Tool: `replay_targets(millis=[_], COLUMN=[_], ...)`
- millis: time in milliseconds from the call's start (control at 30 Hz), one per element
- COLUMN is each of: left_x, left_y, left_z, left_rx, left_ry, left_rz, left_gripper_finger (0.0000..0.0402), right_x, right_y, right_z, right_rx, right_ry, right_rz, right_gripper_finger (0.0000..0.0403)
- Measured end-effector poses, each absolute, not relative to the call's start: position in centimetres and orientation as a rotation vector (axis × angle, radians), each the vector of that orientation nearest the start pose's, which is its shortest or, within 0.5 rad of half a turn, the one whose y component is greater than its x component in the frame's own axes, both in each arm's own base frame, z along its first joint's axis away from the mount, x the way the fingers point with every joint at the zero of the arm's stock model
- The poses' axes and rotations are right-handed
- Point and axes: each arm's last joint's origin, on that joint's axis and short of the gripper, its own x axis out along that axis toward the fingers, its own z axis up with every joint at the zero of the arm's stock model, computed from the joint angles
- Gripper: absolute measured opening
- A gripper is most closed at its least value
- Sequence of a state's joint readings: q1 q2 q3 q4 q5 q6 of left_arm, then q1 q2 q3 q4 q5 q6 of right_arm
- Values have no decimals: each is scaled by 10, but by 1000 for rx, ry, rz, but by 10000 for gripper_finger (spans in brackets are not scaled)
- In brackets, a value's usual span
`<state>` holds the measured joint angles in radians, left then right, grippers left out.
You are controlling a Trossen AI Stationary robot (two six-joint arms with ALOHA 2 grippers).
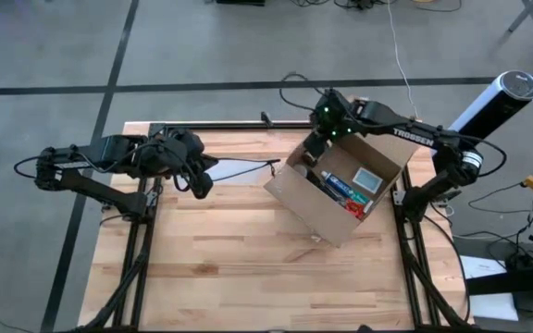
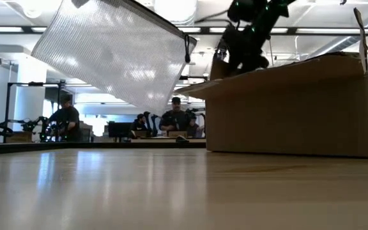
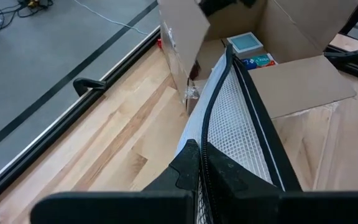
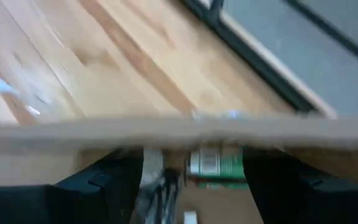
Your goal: Unpack boxes
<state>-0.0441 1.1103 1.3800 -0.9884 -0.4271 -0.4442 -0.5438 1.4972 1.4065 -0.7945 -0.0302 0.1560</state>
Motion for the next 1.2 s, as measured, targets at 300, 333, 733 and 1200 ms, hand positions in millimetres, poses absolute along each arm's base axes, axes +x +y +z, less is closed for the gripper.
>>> replay_targets(millis=[300,333,733,1200], left_x=[194,194,194,194], left_y=[3,3,3,3], left_z=[401,401,401,401], left_rx=[-256,-259,-274,-275], left_ry=[605,605,602,606], left_rz=[514,515,518,509], left_gripper_finger=[0,0,0,0], right_x=[294,298,325,311], right_y=[-177,-179,-199,-209], right_z=[302,297,264,273], right_rx=[373,374,416,452], right_ry=[914,926,1002,990], right_rz=[-522,-520,-468,-450], right_gripper_finger=[227,225,224,223])
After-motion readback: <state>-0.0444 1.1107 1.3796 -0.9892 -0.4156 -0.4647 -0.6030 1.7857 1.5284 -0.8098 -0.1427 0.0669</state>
